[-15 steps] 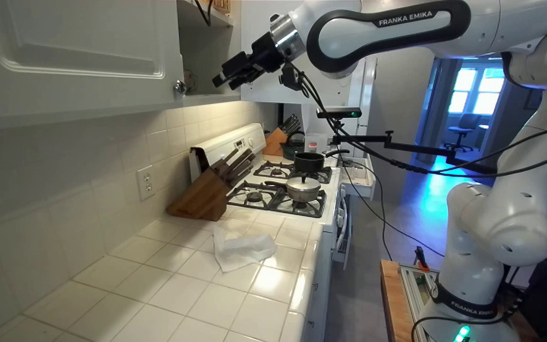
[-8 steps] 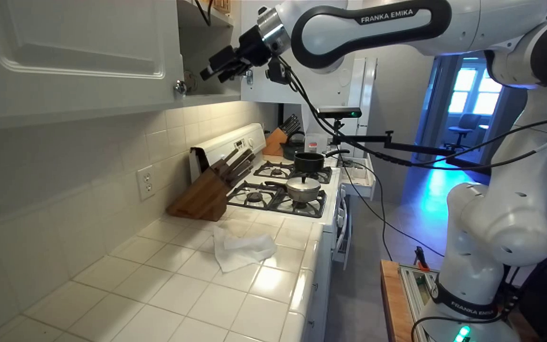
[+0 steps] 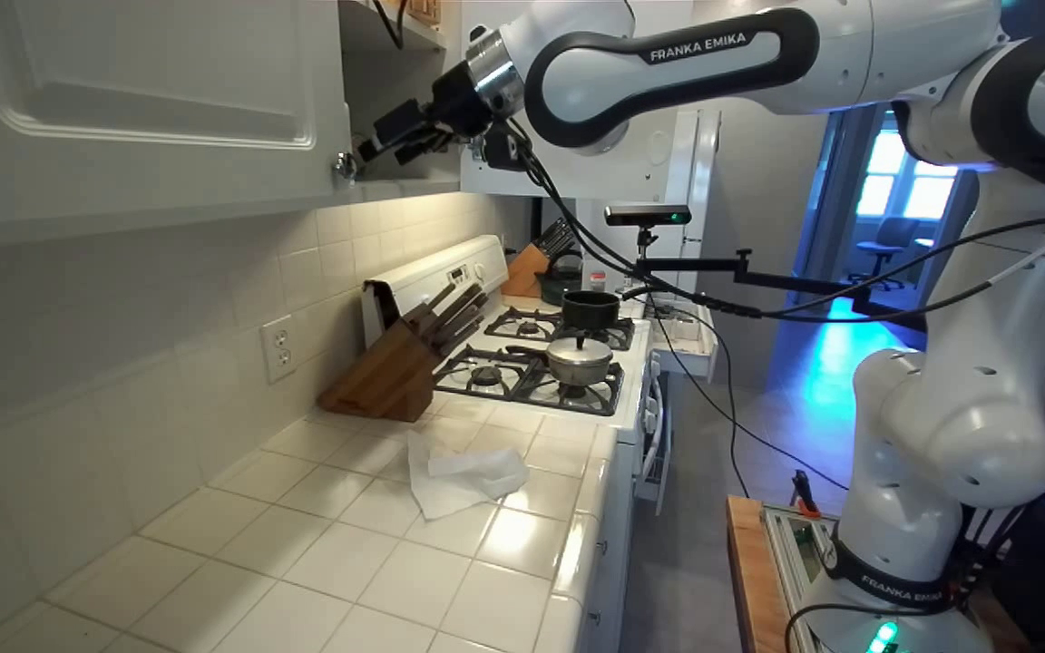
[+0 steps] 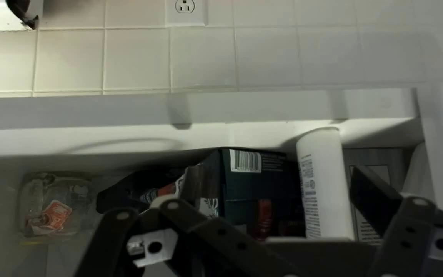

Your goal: Pick up the bottle from the shelf and put it on the counter

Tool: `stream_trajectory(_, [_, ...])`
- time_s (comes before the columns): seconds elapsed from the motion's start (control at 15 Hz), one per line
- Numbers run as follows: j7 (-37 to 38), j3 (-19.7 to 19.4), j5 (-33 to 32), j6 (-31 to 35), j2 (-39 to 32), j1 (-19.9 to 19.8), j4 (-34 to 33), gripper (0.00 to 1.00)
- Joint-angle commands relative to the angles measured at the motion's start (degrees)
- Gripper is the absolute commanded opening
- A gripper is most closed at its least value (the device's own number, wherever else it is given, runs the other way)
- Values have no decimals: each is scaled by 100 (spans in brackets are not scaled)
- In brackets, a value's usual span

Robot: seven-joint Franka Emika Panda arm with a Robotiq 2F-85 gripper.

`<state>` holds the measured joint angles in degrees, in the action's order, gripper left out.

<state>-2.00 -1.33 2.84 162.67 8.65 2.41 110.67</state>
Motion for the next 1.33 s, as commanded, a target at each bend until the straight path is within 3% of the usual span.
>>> stream_trajectory(0.0, [-388, -52, 392, 182, -206, 202, -185, 100])
stream_trajectory(0.27, [-626, -43, 608, 331, -254, 336, -195, 100])
stream_trajectory(0.33, [-675, -49, 653, 356, -259, 368, -201, 90])
stream_trajectory(0.4, [-739, -57, 701, 380, -267, 397, -213, 72])
stream_trajectory(0.93, [-1196, -129, 1179, 581, -306, 493, -272, 14])
stream_trajectory(1.0, [-1212, -131, 1210, 613, -305, 486, -275, 58])
stream_trajectory(1.13, [-1266, -147, 1285, 651, -318, 493, -307, 55])
stream_trajectory(1.27, [-1292, -151, 1354, 672, -356, 501, -359, 67])
